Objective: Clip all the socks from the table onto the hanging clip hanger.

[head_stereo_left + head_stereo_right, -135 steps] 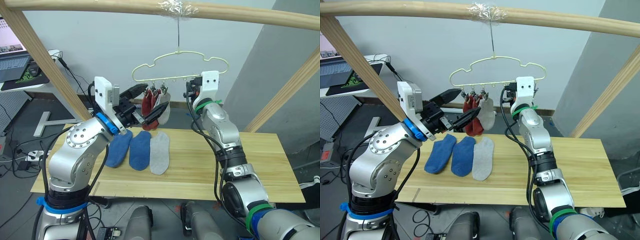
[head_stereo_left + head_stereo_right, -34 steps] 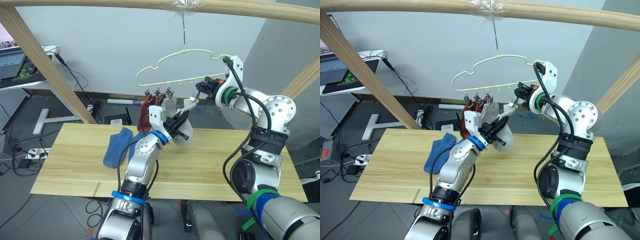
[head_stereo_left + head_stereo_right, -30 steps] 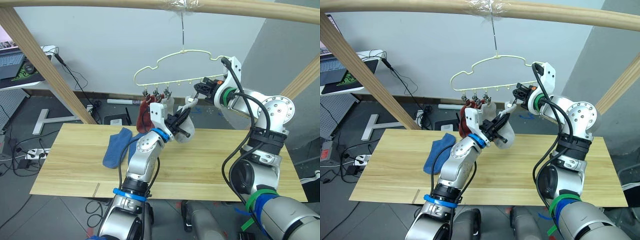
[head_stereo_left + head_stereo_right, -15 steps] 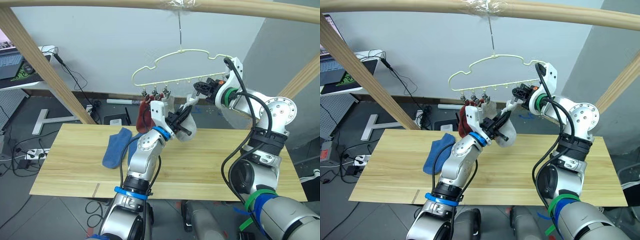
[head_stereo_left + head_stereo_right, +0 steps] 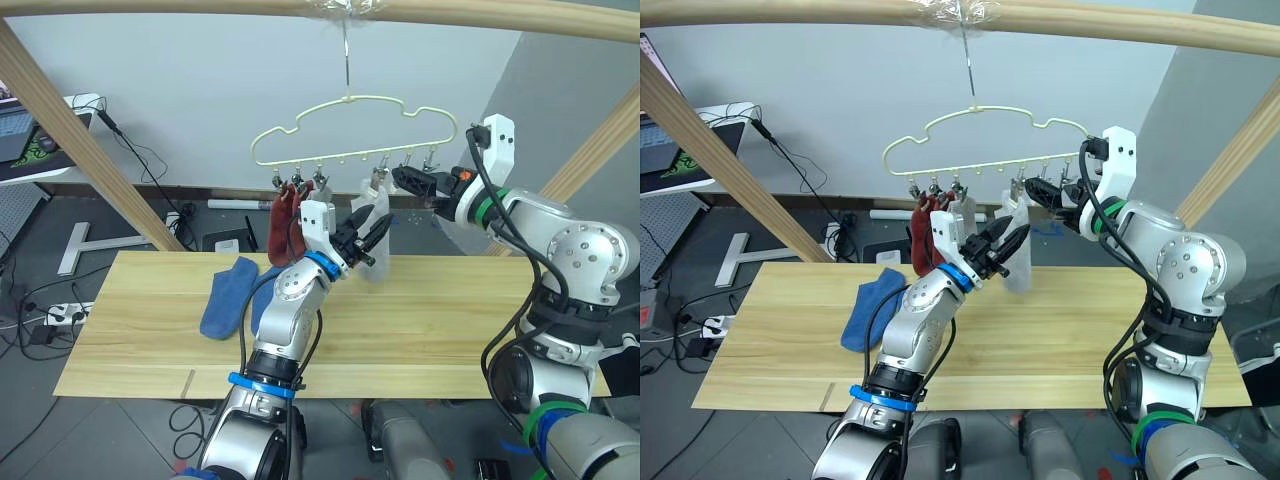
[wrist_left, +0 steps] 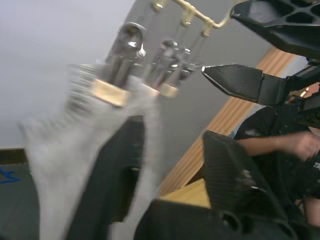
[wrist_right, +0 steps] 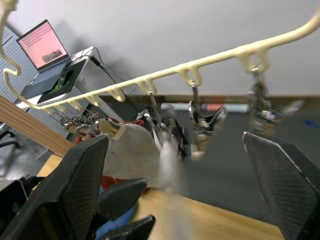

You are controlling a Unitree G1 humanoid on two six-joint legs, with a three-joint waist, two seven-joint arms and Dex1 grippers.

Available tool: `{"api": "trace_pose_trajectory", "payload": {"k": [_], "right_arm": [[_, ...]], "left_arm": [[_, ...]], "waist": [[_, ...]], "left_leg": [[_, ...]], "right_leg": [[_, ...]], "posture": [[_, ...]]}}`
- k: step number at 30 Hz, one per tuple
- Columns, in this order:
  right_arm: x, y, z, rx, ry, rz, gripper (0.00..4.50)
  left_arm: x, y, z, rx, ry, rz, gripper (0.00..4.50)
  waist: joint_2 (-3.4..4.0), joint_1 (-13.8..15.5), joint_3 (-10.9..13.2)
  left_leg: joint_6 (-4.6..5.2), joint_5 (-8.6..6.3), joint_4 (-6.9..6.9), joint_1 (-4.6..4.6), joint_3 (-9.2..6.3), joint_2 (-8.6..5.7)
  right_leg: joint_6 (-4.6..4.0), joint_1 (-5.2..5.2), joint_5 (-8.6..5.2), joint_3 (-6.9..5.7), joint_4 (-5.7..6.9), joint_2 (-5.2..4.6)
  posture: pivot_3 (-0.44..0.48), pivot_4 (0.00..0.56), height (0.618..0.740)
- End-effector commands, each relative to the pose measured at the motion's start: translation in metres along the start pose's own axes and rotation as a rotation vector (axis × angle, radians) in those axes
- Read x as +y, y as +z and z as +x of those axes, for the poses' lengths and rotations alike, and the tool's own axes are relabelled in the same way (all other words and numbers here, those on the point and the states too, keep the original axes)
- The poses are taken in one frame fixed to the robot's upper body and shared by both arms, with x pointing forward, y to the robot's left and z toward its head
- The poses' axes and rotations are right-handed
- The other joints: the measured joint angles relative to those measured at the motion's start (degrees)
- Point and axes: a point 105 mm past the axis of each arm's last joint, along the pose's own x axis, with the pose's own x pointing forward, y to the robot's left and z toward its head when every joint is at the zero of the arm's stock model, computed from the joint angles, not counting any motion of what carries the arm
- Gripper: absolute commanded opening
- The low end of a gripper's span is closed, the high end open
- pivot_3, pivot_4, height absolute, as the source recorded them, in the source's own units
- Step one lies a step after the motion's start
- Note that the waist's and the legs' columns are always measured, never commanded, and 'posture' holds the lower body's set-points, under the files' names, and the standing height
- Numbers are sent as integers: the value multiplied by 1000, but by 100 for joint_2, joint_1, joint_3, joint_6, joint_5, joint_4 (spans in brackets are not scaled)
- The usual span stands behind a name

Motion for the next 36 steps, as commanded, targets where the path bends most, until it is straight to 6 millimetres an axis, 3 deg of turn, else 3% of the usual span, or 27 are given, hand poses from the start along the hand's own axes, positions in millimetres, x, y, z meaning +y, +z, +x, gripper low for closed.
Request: {"api": "trace_pose_trajectory", "payload": {"k": [1,5,6,12,16,19,36], "right_arm": [[5,4,-18,-116,-45,-197,4500],[7,-11,-21,-154,-75,-284,4500],[9,-14,-21,-173,-82,-293,4500],[12,-24,-15,-219,-111,-350,2503],[14,-29,-7,-259,-148,-338,2503],[13,-32,-1,-275,-164,-340,1963],[-3,-29,20,-319,-242,-354,1963]], "left_arm": [[1,10,-5,-17,-16,15,3270],[10,12,-20,17,2,44,4477],[12,15,-26,23,1,60,4477],[21,33,-45,29,22,117,4500],[26,54,-57,18,36,156,4500],[22,59,-61,26,30,179,4500],[20,69,-60,17,41,195,4500]], "waist": [[0,-8,0],[0,-75,0],[0,-99,0],[0,-112,0],[-1,-105,1],[-1,-77,1],[1,75,3]], "left_leg": [[0,0,-1,0,-2,0],[0,0,-4,2,1,-1],[-1,0,-4,3,2,-1],[-2,1,-2,7,-1,4],[-2,1,0,7,-1,4],[-2,1,-2,7,0,7],[-2,1,-1,6,0,5]], "right_leg": [[0,0,0,0,-1,5],[0,-6,0,1,2,13],[0,-6,0,2,5,13],[0,-6,0,5,14,12],[0,-4,0,14,12,9],[0,-4,0,12,10,6],[-1,-2,-1,10,9,0]], "posture": [[-102,247,740],[-98,247,740],[-93,247,740],[-93,247,740],[-52,260,740],[-39,263,740],[-6,269,740]]}}
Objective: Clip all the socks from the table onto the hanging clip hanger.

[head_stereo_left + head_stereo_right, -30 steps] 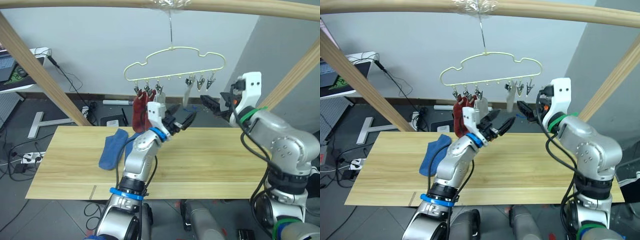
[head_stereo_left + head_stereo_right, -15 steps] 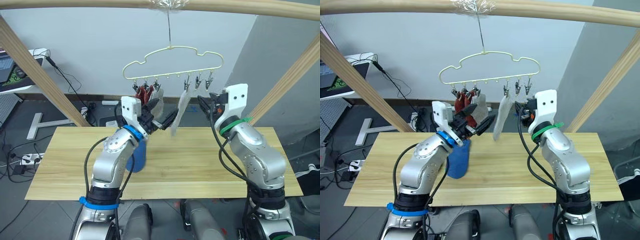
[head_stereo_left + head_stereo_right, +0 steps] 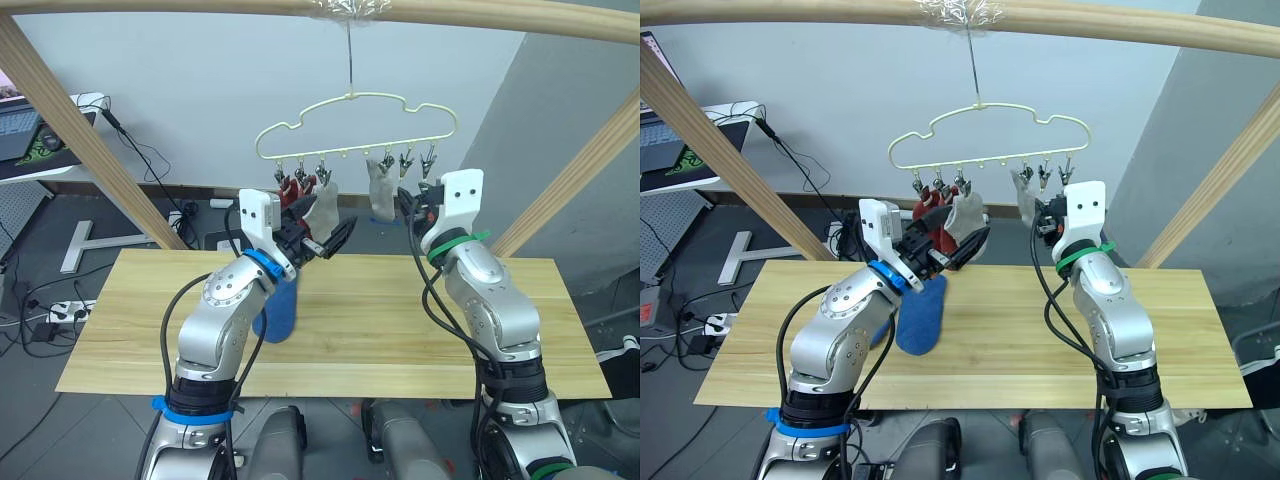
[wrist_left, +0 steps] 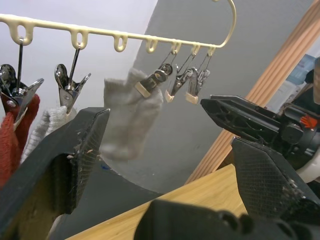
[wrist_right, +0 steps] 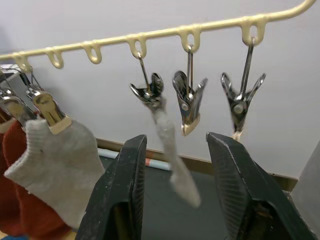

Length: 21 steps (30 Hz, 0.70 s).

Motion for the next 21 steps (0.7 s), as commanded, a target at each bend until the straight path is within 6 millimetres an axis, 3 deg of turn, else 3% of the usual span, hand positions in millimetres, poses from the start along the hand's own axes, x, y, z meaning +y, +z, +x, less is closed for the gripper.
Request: {"api": "trace_pose_trajectory", "payload": {"k": [1,14,21], "right_arm": [[-2,18,2,-79,-12,-6,1963],[-11,14,35,-78,-63,-28,1963],[-4,16,48,-90,-51,-17,1963]], "left_arm": [[-6,19,0,-62,-26,30,4500],[-9,40,6,-102,-46,64,4500],[-9,42,5,-104,-37,69,4500]], "waist": [[0,3,0],[4,29,8],[4,68,13]], "left_leg": [[0,0,0,0,1,0],[0,0,2,0,1,-1],[0,0,2,0,0,-1]], "right_leg": [[0,0,0,0,0,0],[0,1,0,1,1,-1],[-1,1,1,0,2,0]], "posture": [[-6,269,740],[14,275,740],[31,281,740]]}}
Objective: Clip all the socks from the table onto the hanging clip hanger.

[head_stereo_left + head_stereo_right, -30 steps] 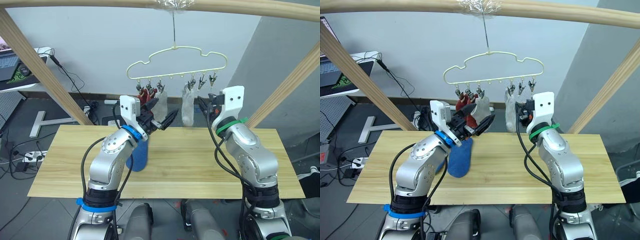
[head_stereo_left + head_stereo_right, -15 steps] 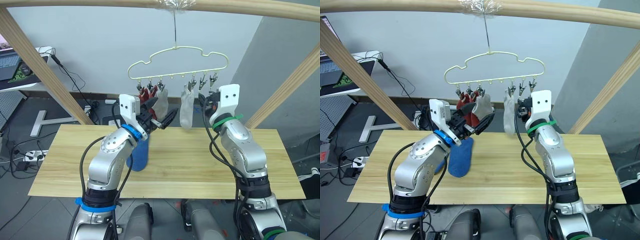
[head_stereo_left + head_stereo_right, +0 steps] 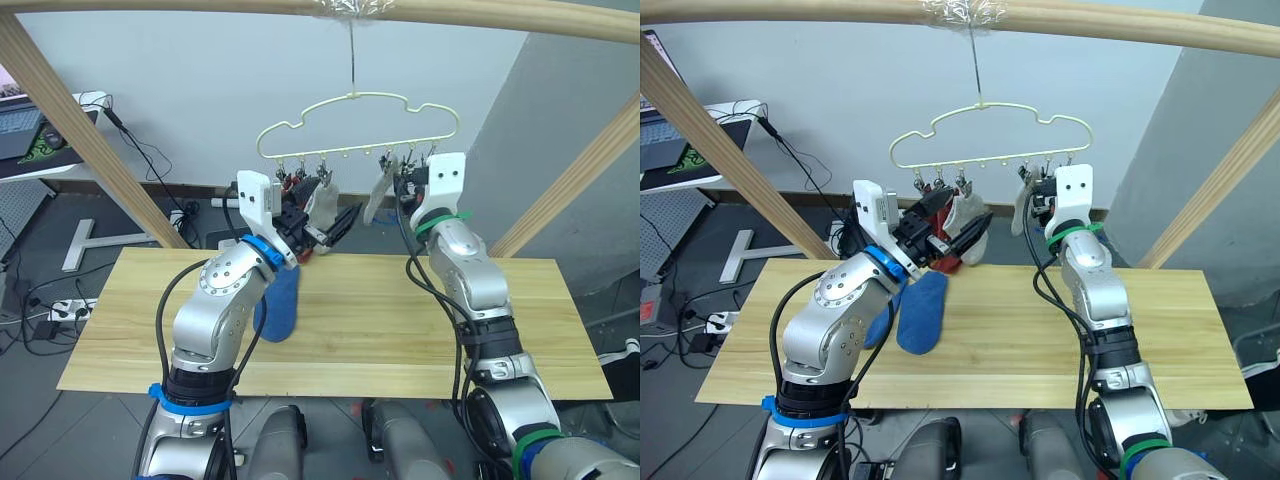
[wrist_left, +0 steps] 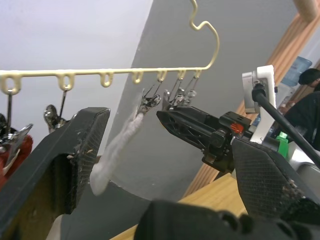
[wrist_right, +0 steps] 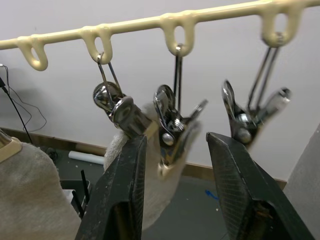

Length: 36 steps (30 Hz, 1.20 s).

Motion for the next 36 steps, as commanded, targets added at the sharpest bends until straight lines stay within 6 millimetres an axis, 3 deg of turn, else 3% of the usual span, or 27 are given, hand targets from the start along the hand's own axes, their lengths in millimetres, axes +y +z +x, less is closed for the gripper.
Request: {"api": "trace_pose_trajectory", "payload": {"k": [1,16,36], "right_arm": [[5,21,4,-81,10,9,1963],[9,30,13,-110,28,20,1963],[9,35,19,-128,31,22,1963]], "left_arm": [[-5,20,-1,-64,-17,34,4500],[-9,44,8,-121,-49,38,4500],[-18,51,9,-137,-106,55,4500]], "waist": [[1,15,5],[3,75,10],[4,73,11]], "left_leg": [[0,0,0,0,0,0],[0,0,0,-1,-2,1],[0,0,0,0,-1,1]], "right_leg": [[0,0,0,0,0,0],[0,0,0,-2,-1,-3],[0,0,0,-2,0,-3]], "posture": [[31,281,740],[33,283,740],[38,277,740]]}}
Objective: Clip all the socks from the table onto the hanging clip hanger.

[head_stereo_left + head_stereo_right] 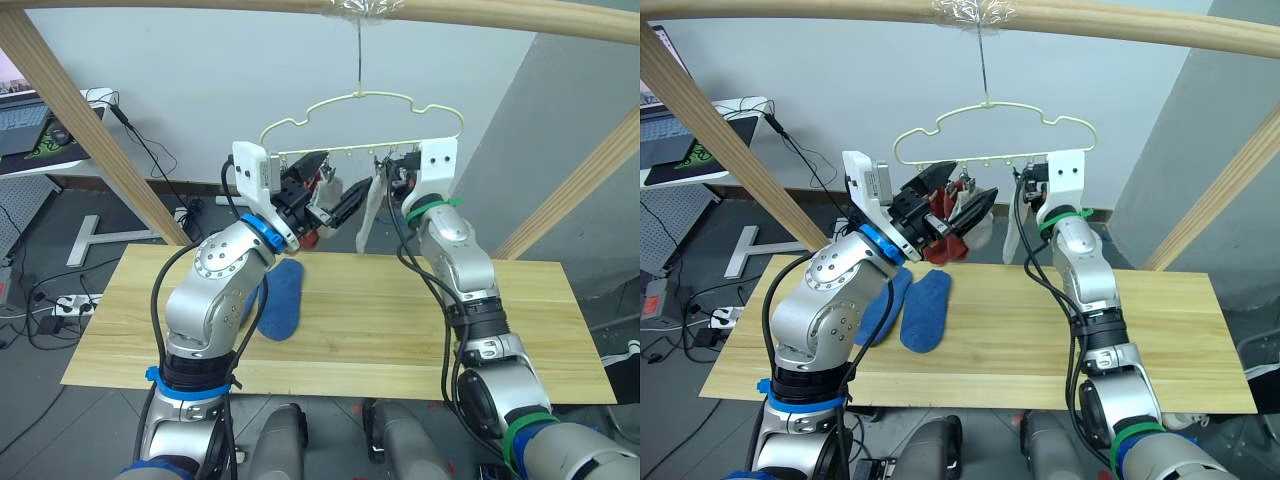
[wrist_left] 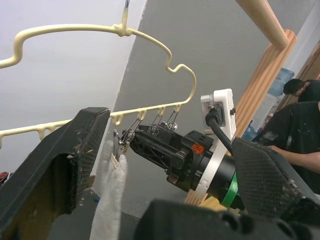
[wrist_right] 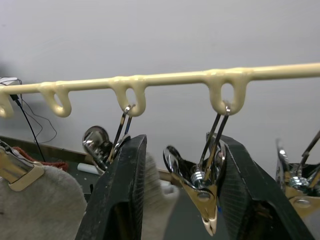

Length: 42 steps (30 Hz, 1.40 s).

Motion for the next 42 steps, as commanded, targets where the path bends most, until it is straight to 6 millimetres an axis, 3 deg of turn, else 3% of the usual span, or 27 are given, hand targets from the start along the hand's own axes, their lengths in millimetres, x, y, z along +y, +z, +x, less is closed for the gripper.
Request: {"api": "trace_pose_trajectory", "payload": {"k": [1,10,18,26,31,36,39,42], "right_arm": [[1,20,4,-69,5,0,1963],[2,20,3,-74,11,3,1963],[1,22,3,-81,13,-7,85],[-2,21,1,-71,11,-24,87],[-4,17,-3,-27,54,-25,87],[-3,16,-8,3,85,-29,87],[-6,15,-13,18,82,-38,87],[-6,14,-15,32,79,-39,87]], "left_arm": [[-10,18,1,-60,-45,37,4500],[-13,19,1,-66,-52,35,4500],[-16,21,2,-73,-59,30,4500],[-16,14,-1,-49,-54,18,4500],[-15,-39,-22,161,-35,85,4500],[11,-99,-51,365,120,106,4500],[38,-143,-73,502,259,144,4500],[47,-170,-83,579,294,117,4500]], "waist": [[0,0,0],[0,0,0],[0,0,0],[0,-1,0],[1,-4,0],[6,-6,4],[12,-2,8],[14,-3,10]], "left_leg": [[0,0,0,0,0,0],[0,0,0,0,0,0],[0,0,0,0,0,0],[0,0,0,0,1,0],[0,0,-2,1,1,1],[0,0,-1,2,-1,4],[0,0,-1,7,0,3],[0,0,0,6,2,3]], "right_leg": [[0,0,0,0,0,0],[0,0,0,0,0,0],[0,0,0,1,0,0],[0,0,0,1,1,0],[-1,-1,0,3,1,0],[-2,-2,0,2,4,-1],[-2,-1,0,3,6,-2],[-2,-2,0,2,5,-4]], "posture": [[38,277,740],[39,270,740],[36,269,740],[34,272,740],[35,274,740],[19,283,740],[10,288,740],[-8,288,740]]}}
